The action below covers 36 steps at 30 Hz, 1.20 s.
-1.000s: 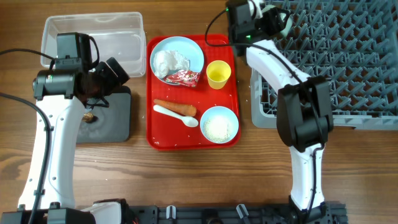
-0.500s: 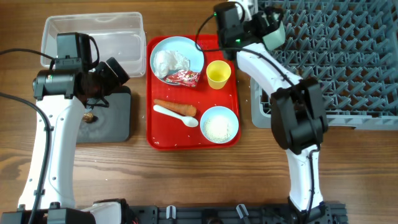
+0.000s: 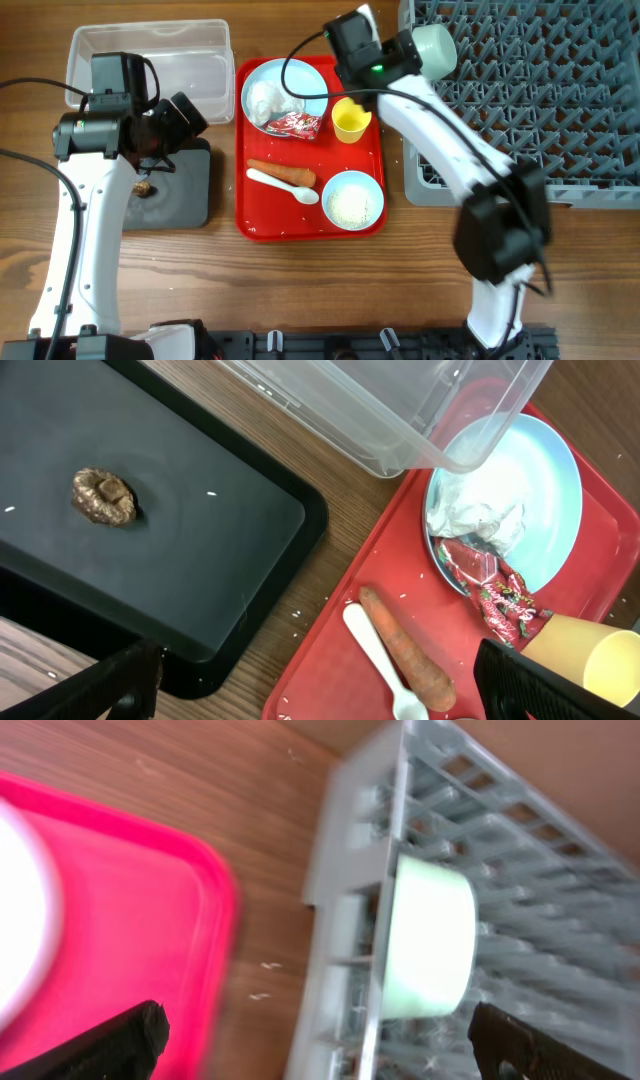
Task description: Sort waste into correct bins and load items into the dishwasher rack
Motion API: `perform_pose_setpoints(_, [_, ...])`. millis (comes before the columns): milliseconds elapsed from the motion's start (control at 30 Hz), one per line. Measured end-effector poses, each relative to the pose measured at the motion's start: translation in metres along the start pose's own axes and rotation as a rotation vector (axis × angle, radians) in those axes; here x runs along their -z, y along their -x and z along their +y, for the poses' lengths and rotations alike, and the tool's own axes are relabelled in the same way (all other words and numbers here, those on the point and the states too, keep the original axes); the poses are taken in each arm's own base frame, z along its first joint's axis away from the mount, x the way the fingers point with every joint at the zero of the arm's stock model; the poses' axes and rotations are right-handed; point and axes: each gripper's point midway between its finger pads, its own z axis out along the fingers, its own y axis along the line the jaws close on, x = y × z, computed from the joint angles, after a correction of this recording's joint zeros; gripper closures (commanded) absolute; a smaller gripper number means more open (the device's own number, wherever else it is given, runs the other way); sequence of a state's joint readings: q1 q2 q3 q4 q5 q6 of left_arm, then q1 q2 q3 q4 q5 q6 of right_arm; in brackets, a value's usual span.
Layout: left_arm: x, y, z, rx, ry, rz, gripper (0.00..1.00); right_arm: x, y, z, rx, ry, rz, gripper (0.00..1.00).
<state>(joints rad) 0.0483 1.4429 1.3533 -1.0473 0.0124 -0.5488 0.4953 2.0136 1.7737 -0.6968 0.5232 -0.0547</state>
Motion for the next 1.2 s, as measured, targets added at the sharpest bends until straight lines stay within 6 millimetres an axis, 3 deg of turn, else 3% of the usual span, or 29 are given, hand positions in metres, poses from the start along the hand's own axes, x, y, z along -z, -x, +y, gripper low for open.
perform_pose_setpoints(100, [0.000,0.000,0.000,0.000,0.000,0.000,0.00,0.063,0.005,0.004,-0.070,0.274,-0.027,0.07])
perform_pose_setpoints(167, [0.000,0.000,0.000,0.000,0.000,0.000,0.00,0.082,-0.005,0.017,-0.071,0.398,0.010,0.15])
perform_pose_setpoints(267, [0.000,0.000,0.000,0.000,0.000,0.000,0.00,0.094,-0.034,0.041,-0.055,0.549,0.125,0.18])
perform_pose_setpoints(400, [0.000,0.000,0.000,0.000,0.000,0.000,0.00,0.099,-0.054,0.063,-0.051,0.667,0.194,0.22])
perform_pose_setpoints(500, [0.000,0.000,0.000,0.000,0.000,0.000,0.00,0.107,-0.059,0.074,-0.061,0.748,0.219,0.36])
perform_pose_setpoints(567, [0.000,0.000,0.000,0.000,0.000,0.000,0.00,0.110,-0.060,0.075,-0.084,0.773,0.230,0.37])
perform_pose_setpoints(633, [0.000,0.002,-0.001,0.000,-0.006,-0.008,0.00,0.110,-0.059,0.064,-0.120,0.775,0.227,0.37])
perform_pose_setpoints(667, [0.000,0.004,-0.003,0.000,-0.011,-0.016,0.00,0.112,-0.057,0.050,-0.155,0.764,0.218,0.37])
perform_pose_setpoints(767, [0.000,0.005,-0.003,0.000,-0.013,-0.018,0.00,0.135,-0.048,-0.014,-0.270,0.702,0.122,0.36])
perform_pose_setpoints(867, [0.000,0.002,-0.007,-0.001,-0.037,-0.005,0.00,0.165,-0.051,-0.075,-0.376,0.624,0.033,0.33])
perform_pose_setpoints(933, [0.001,0.001,-0.023,-0.022,-0.115,0.011,0.00,0.174,-0.059,-0.098,-0.420,0.590,0.020,0.33])
perform_pose_setpoints(1033, [0.008,-0.006,-0.065,-0.100,-0.282,0.027,0.00,0.168,-0.071,-0.115,-0.471,0.557,0.052,0.33])
perform_pose_setpoints(1200, [0.017,-0.030,-0.106,-0.199,-0.424,0.074,0.00,0.168,-0.074,-0.115,-0.471,0.558,0.064,0.33])
